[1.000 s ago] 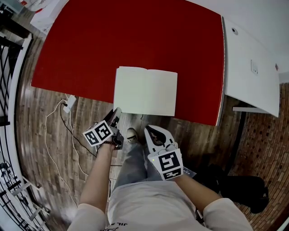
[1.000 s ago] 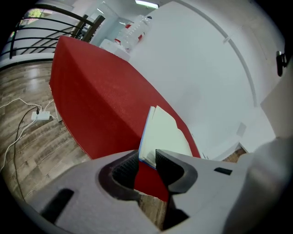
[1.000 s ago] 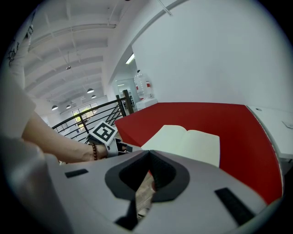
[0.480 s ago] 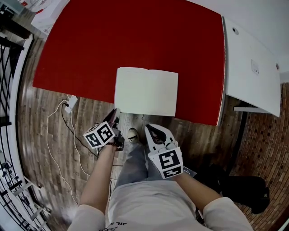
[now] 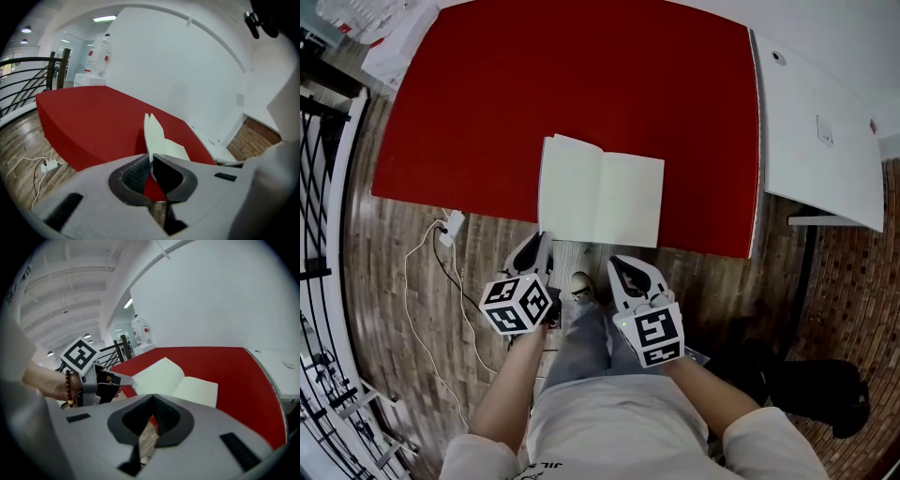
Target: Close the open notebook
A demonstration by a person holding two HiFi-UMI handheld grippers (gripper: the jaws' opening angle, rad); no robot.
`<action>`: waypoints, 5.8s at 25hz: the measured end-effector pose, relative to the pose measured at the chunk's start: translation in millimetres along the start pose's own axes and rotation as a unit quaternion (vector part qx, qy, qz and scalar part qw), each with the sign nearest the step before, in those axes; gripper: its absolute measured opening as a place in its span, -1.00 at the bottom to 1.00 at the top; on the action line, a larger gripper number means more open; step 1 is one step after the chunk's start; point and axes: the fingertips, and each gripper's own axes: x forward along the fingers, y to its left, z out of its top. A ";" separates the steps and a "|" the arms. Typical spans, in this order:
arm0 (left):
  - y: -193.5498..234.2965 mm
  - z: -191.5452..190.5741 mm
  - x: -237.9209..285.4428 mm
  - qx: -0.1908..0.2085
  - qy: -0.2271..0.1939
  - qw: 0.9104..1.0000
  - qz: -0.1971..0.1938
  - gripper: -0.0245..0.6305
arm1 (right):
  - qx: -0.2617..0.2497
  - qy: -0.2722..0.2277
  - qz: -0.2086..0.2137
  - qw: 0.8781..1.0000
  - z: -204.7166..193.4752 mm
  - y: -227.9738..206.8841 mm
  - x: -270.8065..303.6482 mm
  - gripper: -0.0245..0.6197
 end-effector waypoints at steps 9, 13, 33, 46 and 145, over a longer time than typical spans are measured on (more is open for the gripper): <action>-69.5 7.9 -6.0 0.131 0.006 0.991 -0.034 -0.84 | 0.015 -0.016 -0.033 0.999 0.2 -22.4 -17.1 -0.91; -91.8 3.3 -2.7 0.192 0.011 0.980 -0.047 -0.84 | 0.022 -0.020 -0.048 0.998 -1.8 -33.3 -27.5 -0.91; -186.2 -72.6 52.4 0.291 0.087 0.944 -0.126 -0.83 | 0.066 -0.018 -0.120 0.990 -38.0 -93.4 -71.6 -0.91; -188.2 -138.1 101.7 0.292 0.166 0.934 -0.117 -0.82 | 0.083 -0.008 -0.131 0.988 -63.0 -110.8 -87.1 -0.91; -112.2 6.2 -108.1 0.157 0.000 0.987 -0.029 -0.91 | 0.023 -0.020 -0.066 0.997 50.0 12.8 -100.3 -0.91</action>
